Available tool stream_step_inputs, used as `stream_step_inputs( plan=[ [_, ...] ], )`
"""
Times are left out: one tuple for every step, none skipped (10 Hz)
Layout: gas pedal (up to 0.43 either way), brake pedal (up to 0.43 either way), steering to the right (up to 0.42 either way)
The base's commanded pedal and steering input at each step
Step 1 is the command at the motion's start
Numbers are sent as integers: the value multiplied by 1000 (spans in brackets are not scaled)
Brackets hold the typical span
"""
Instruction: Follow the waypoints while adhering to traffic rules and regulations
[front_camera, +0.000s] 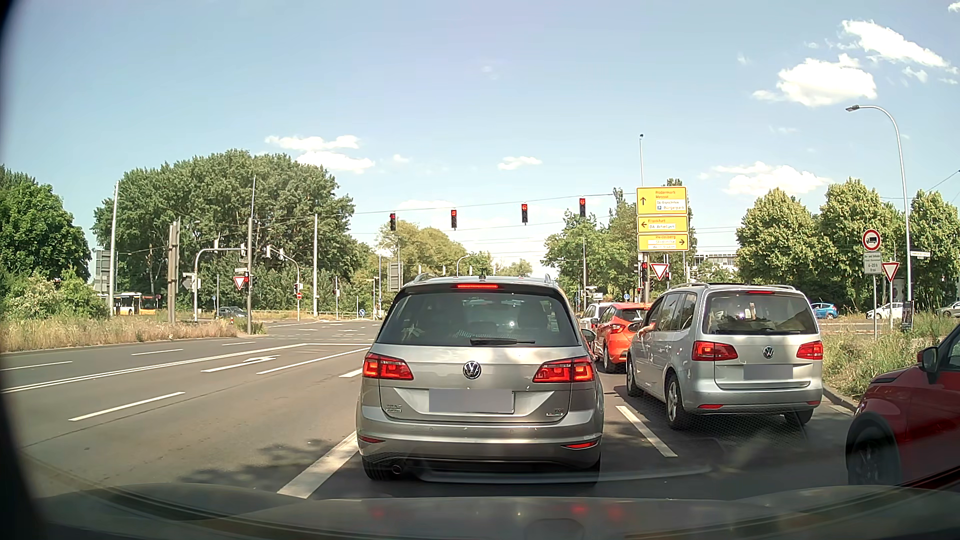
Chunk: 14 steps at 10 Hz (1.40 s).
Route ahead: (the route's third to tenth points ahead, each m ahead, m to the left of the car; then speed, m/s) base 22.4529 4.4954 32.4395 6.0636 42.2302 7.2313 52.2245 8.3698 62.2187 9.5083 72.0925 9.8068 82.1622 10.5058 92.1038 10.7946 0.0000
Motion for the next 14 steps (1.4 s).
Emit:
stream_step_inputs(
  plan=[
    [0, 323, 3],
    [0, 323, 3],
    [0, 323, 3],
    [0, 323, 3],
    [0, 323, 3],
    [0, 323, 3],
    [0, 323, 3],
    [0, 323, 3],
    [0, 323, 3],
    [0, 323, 3],
    [0, 323, 3],
    [0, 323, 3],
    [0, 323, 3],
    [0, 323, 3]
  ],
)
